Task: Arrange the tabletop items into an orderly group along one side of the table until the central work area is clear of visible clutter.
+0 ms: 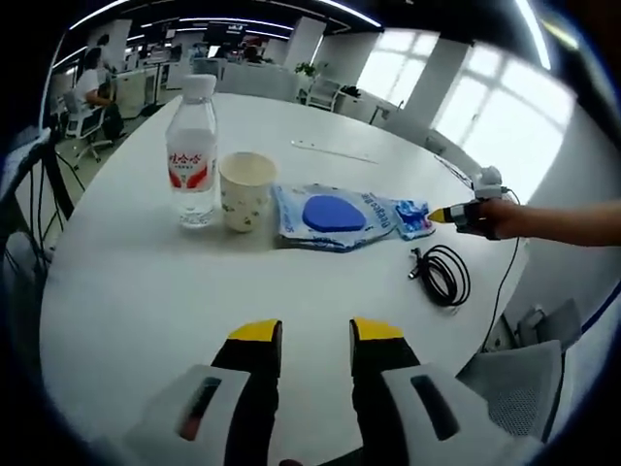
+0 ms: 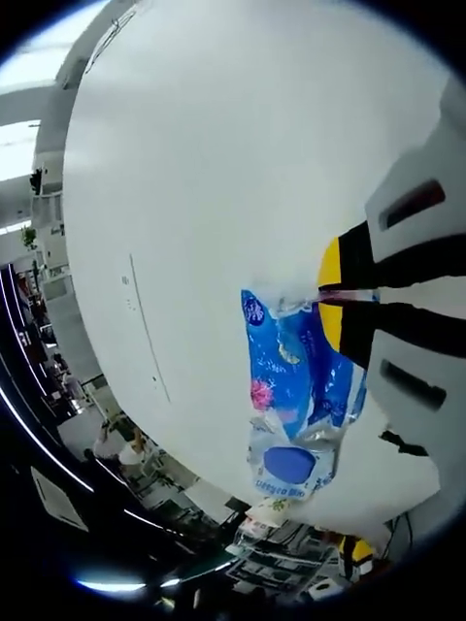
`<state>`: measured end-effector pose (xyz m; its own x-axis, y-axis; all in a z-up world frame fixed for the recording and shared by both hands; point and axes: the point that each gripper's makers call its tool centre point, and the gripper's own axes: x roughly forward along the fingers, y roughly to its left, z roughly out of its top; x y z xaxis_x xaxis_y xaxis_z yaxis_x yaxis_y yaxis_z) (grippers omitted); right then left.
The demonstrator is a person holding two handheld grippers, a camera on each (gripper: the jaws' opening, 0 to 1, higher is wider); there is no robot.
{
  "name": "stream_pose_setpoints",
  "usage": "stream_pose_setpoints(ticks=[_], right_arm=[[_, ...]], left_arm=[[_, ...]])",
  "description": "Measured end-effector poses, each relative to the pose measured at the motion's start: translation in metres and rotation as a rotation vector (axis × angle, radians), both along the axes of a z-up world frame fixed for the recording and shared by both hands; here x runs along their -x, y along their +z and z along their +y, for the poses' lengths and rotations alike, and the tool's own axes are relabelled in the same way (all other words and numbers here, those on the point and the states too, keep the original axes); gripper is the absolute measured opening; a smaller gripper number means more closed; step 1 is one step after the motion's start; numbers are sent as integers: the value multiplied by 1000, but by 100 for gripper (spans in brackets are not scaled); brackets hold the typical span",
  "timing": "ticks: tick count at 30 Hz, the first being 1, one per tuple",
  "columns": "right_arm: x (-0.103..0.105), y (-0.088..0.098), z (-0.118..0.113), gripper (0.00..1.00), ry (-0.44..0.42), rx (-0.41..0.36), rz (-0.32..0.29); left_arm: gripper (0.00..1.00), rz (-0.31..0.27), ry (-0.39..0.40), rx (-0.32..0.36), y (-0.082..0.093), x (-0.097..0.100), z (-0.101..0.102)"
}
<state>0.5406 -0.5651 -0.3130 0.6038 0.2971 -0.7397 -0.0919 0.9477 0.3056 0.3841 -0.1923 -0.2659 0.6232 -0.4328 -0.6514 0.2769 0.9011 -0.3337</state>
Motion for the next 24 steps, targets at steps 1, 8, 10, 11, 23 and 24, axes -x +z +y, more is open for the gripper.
stream_pose_setpoints(ticks=[1,8,10,11,23,24], right_arm=[[-1,0,-1,1,-10,-8,1],[-3,0,1,1,-26,-21,-1],[-4,0,1,1,-36,-26,-1],[-4,0,2,1,-37,-27,0],[3,7,-3,10,-38,-20,14],[4,9,-2,10,-30,-18,10]], left_arm=[[26,0,1,2,0,0,0],[26,-4,3,6,2,-3,-2],[26,-6,5,8,2,-4,-2],[26,-7,6,7,2,-4,-2],[27,-20,32,24,7,-7,3],[27,-23,30,22,7,-7,2]])
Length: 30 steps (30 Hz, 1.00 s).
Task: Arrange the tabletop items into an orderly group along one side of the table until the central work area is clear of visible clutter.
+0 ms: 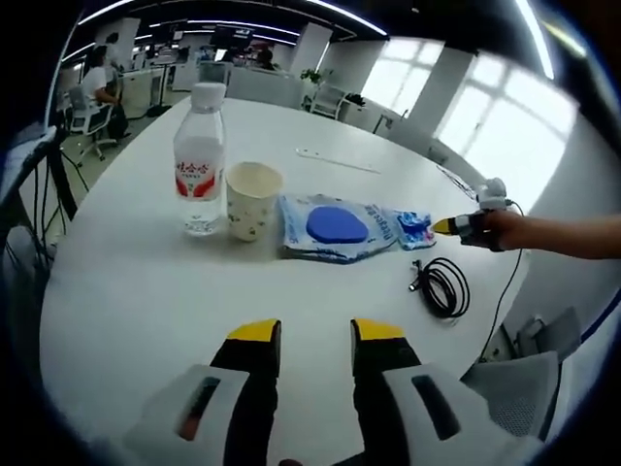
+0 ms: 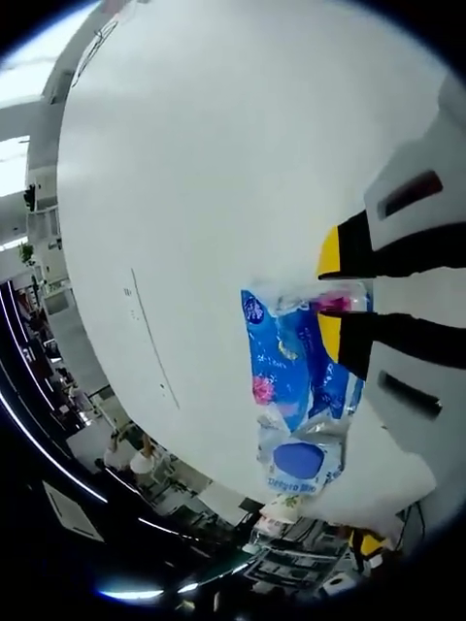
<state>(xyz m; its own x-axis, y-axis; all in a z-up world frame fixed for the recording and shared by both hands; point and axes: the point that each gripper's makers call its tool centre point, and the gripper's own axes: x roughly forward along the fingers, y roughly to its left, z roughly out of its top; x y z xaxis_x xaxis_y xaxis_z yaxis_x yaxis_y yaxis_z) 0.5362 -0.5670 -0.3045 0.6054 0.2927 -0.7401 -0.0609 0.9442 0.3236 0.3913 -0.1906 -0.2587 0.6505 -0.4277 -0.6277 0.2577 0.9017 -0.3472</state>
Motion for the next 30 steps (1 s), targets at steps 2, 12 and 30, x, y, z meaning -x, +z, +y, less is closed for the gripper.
stream_pose_setpoints(ticks=[2,12,30], right_arm=[[3,1,0,12,7,5,-5],[35,5,14,13,62,-10,-19],[83,9,72,31,403,27,-40]], left_arm=[[28,-4,-5,-1,1,0,-2],[30,-13,-18,7,3,1,-4],[32,-26,-40,5,6,6,1]])
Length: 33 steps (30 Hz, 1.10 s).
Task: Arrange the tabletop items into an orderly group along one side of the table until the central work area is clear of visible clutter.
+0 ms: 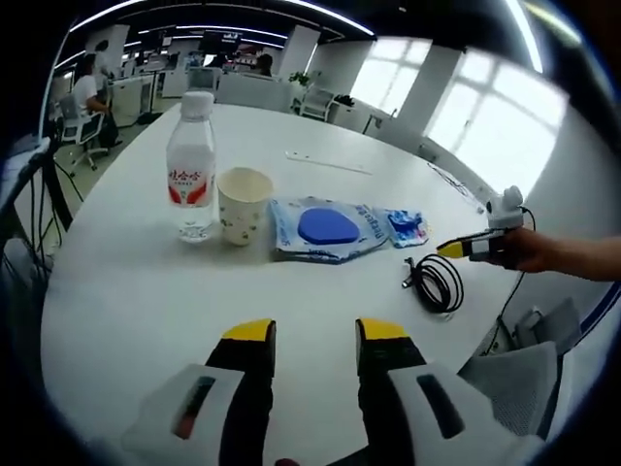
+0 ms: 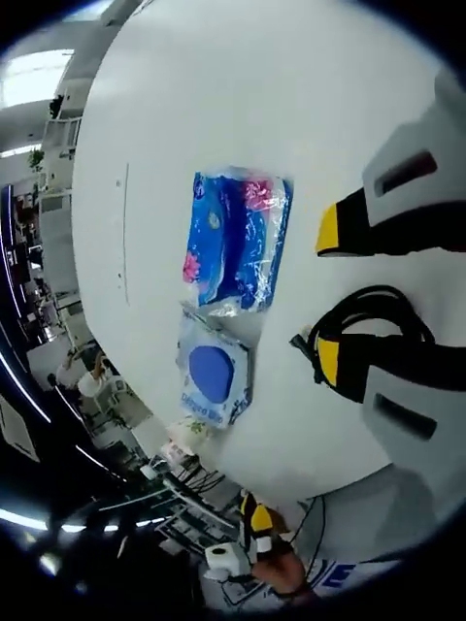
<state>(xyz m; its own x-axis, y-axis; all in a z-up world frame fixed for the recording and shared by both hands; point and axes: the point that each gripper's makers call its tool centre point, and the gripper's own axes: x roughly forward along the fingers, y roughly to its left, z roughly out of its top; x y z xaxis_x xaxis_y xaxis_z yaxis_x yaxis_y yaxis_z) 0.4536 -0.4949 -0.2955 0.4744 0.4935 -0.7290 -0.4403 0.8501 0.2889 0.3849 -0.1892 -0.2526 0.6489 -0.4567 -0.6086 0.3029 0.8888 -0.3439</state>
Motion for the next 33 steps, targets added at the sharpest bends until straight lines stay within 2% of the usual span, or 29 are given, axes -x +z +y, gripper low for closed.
stream_pose_setpoints(ticks=[2,8,17,23,25,27,33], right_arm=[[1,-2,4,32,40,23,5],[9,-20,6,34,173,163,17],[12,-33,13,34,183,185,38],[12,-39,12,28,181,205,41],[13,-42,10,23,186,235,40],[15,-44,7,13,195,275,38],[17,-42,11,4,152,262,37]], left_arm=[[32,-2,-3,-3,1,1,1],[35,-6,-15,-16,3,5,5],[37,-3,-10,-23,5,13,16],[37,-12,-14,-26,9,14,20],[37,-20,-8,-27,11,14,23],[37,-28,1,-17,13,14,26],[36,-31,5,-5,12,20,28]])
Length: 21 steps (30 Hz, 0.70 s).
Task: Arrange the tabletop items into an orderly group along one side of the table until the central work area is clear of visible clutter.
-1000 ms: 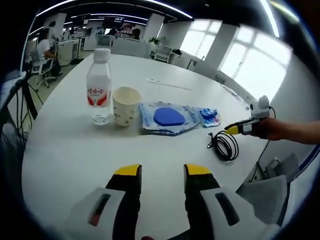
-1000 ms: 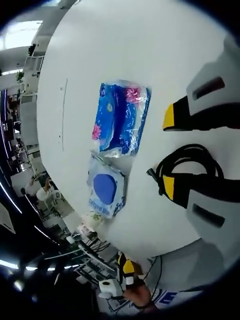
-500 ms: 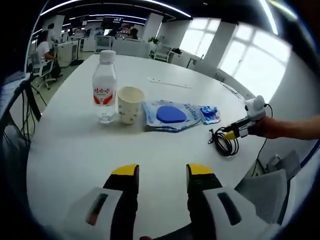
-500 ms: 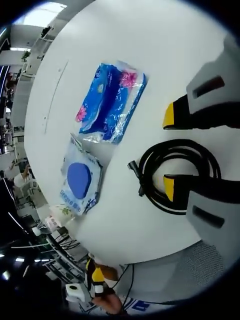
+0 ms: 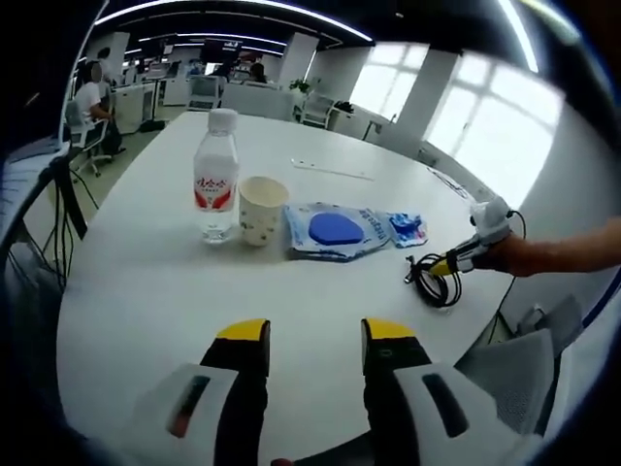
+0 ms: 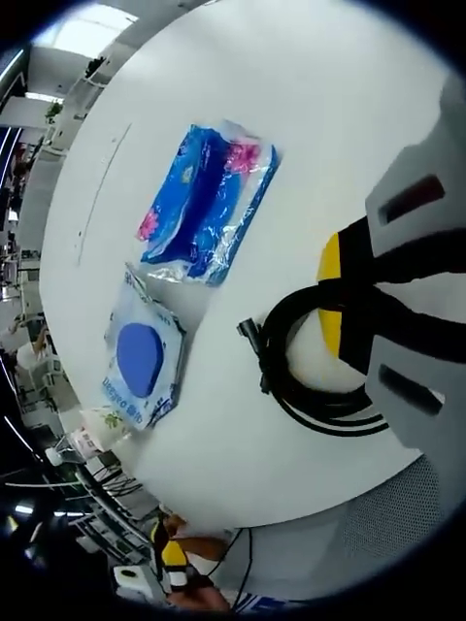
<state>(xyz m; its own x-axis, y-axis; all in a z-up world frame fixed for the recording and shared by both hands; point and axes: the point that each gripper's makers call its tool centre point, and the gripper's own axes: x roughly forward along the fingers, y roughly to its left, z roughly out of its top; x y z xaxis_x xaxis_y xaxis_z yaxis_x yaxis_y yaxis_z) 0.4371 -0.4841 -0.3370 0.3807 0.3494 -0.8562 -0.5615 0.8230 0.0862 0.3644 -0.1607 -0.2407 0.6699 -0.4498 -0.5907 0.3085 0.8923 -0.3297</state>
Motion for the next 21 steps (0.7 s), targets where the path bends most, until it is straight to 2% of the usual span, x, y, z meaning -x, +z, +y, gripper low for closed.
stream_pose_setpoints(ticks=[7,11,21], right_arm=[[1,4,4,3,-11,-13,0],[-1,9,11,2,18,-7,-16],[-16,27,34,2,45,-26,-40]], left_arm=[[36,-4,-5,8,-1,1,4],[36,-13,6,21,1,-2,7],[36,-26,16,38,4,-1,11]])
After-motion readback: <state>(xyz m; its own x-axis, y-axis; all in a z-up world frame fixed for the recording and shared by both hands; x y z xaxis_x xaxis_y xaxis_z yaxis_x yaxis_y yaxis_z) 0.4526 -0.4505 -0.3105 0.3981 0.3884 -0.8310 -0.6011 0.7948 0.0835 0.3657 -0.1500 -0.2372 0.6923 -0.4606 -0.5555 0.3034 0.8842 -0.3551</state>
